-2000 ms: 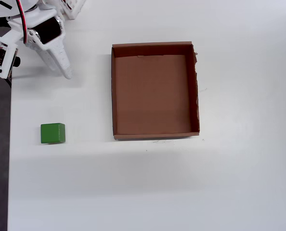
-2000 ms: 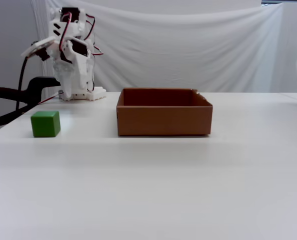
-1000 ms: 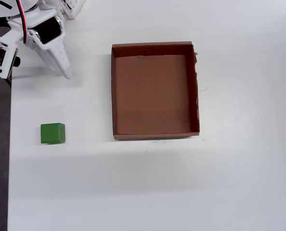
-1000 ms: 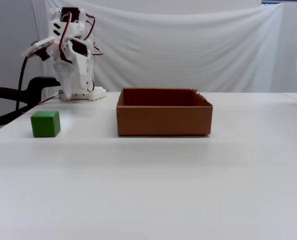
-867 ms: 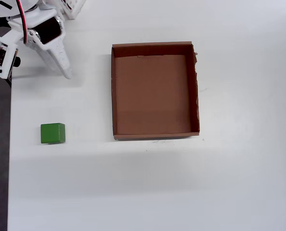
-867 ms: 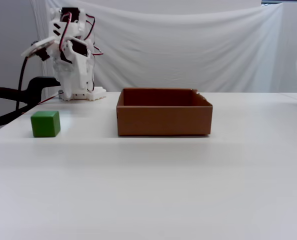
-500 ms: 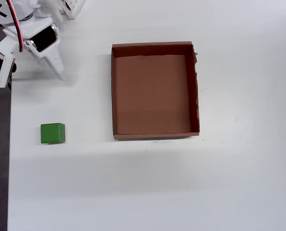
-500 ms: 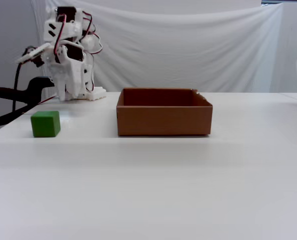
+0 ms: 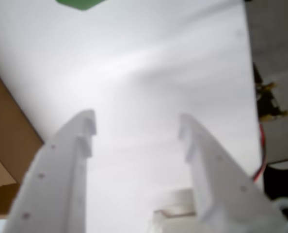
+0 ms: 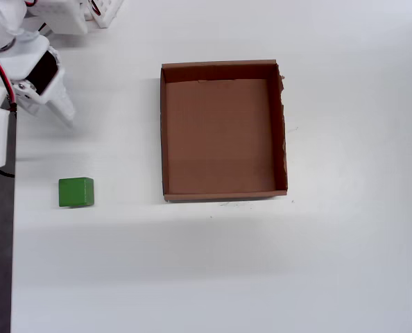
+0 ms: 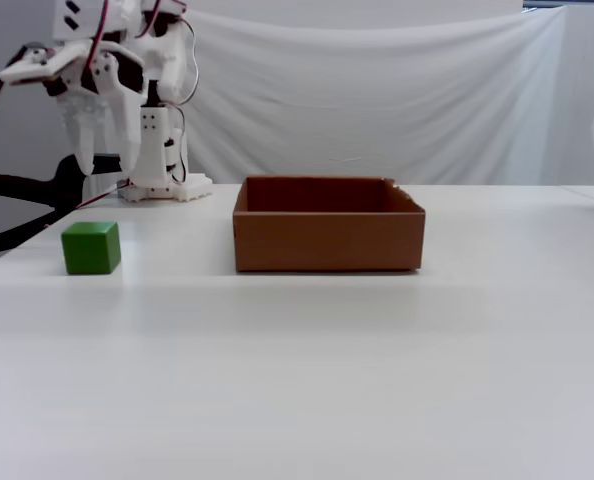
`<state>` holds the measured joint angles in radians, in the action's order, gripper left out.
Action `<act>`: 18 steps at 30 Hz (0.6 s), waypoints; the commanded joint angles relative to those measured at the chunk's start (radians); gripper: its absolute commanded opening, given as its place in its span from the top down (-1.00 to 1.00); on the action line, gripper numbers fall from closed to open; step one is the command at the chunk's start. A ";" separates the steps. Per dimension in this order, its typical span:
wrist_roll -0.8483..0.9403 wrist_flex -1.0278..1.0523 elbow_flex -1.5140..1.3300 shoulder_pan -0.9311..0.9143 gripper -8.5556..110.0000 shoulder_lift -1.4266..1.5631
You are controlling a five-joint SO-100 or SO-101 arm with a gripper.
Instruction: Grasp a green cube and put it in a box.
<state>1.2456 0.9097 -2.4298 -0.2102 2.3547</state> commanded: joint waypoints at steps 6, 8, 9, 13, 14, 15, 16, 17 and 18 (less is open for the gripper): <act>0.081 0.006 0.224 0.003 0.44 -0.236; 0.107 -0.003 0.241 0.005 0.44 -0.276; 0.135 -0.003 0.247 0.005 0.44 -0.293; 0.161 -0.005 0.296 0.018 0.44 -0.377; 0.161 -0.006 0.313 0.026 0.44 -0.400; 0.161 -0.008 0.330 0.034 0.44 -0.422; 0.161 -0.009 0.348 0.040 0.44 -0.442; 0.155 -0.012 0.365 0.044 0.44 -0.460; 0.152 -0.020 0.379 0.048 0.44 -0.474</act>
<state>1.3852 0.9066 -2.1276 -0.1810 1.8883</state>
